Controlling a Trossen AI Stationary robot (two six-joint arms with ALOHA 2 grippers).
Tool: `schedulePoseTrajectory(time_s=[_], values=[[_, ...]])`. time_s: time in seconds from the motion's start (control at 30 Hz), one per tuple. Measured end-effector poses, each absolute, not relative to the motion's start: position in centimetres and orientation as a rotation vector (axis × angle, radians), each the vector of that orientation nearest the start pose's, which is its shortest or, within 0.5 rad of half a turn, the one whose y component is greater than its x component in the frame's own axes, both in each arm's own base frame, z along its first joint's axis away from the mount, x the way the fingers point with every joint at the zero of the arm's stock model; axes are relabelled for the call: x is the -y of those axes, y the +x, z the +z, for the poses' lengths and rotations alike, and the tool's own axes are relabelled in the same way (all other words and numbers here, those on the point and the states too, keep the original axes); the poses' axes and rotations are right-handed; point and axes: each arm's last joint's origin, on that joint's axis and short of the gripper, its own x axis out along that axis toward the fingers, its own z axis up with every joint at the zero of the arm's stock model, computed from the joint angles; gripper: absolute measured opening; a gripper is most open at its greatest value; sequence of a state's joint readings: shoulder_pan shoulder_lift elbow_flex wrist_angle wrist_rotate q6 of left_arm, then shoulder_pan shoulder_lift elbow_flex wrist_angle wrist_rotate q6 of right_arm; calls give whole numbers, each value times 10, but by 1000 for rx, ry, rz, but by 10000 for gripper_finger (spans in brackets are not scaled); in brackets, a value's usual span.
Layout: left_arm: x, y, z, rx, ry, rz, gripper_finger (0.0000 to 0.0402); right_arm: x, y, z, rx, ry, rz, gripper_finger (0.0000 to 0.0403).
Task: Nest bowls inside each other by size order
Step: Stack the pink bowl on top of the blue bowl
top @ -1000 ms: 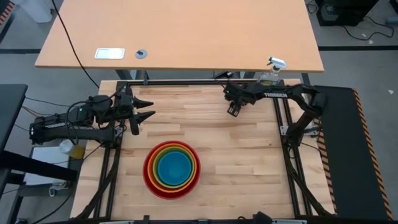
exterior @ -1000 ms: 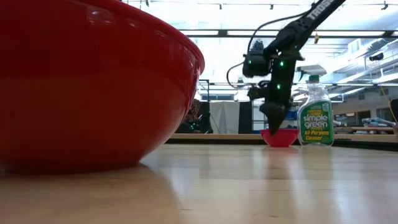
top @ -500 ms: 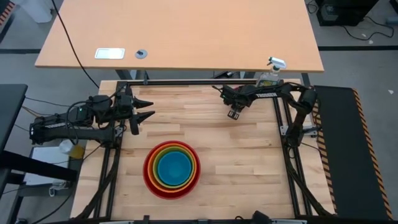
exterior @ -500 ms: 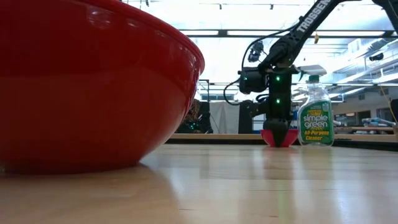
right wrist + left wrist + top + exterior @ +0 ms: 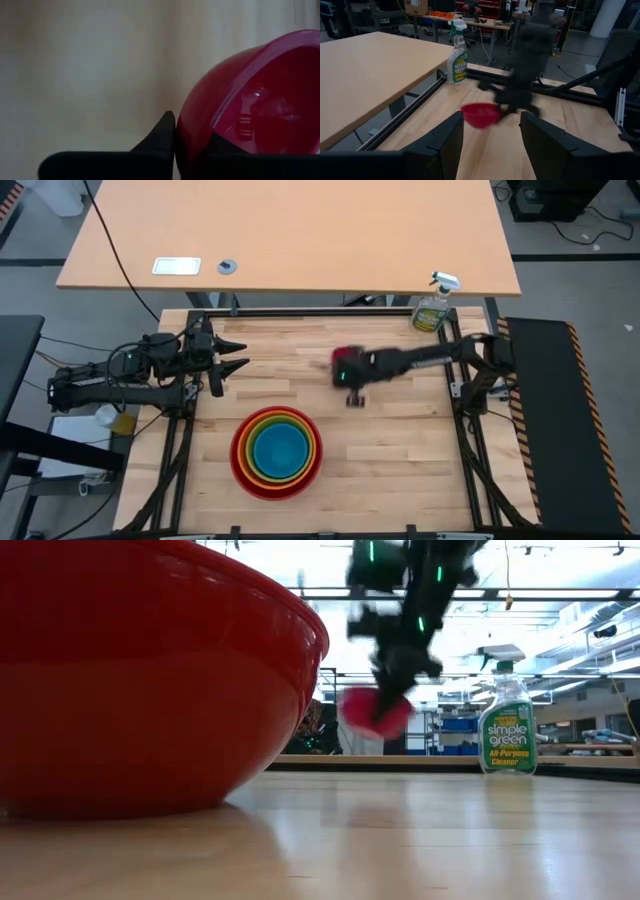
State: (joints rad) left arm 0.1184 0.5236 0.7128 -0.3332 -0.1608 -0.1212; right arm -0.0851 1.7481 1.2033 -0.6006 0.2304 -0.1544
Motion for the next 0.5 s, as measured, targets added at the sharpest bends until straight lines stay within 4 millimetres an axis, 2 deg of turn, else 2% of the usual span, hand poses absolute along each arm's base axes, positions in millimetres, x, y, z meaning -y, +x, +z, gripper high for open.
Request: schedulePoseTrajectory(time_s=[0.13, 0.23, 0.4, 0.5], values=[[-18, 115, 327, -125, -132, 288, 199, -28, 367, 230, -958, -386, -6, 27], [-18, 115, 327, -125, -134, 288, 199, -65, 374, 251, -827, -477, 80, 29], [-18, 115, 327, -124, -142, 289, 199, -107, 379, 275, -608, -488, 259, 29], [-18, 115, 327, -122, -154, 290, 199, -122, 385, 271, -536, -465, 303, 29]])
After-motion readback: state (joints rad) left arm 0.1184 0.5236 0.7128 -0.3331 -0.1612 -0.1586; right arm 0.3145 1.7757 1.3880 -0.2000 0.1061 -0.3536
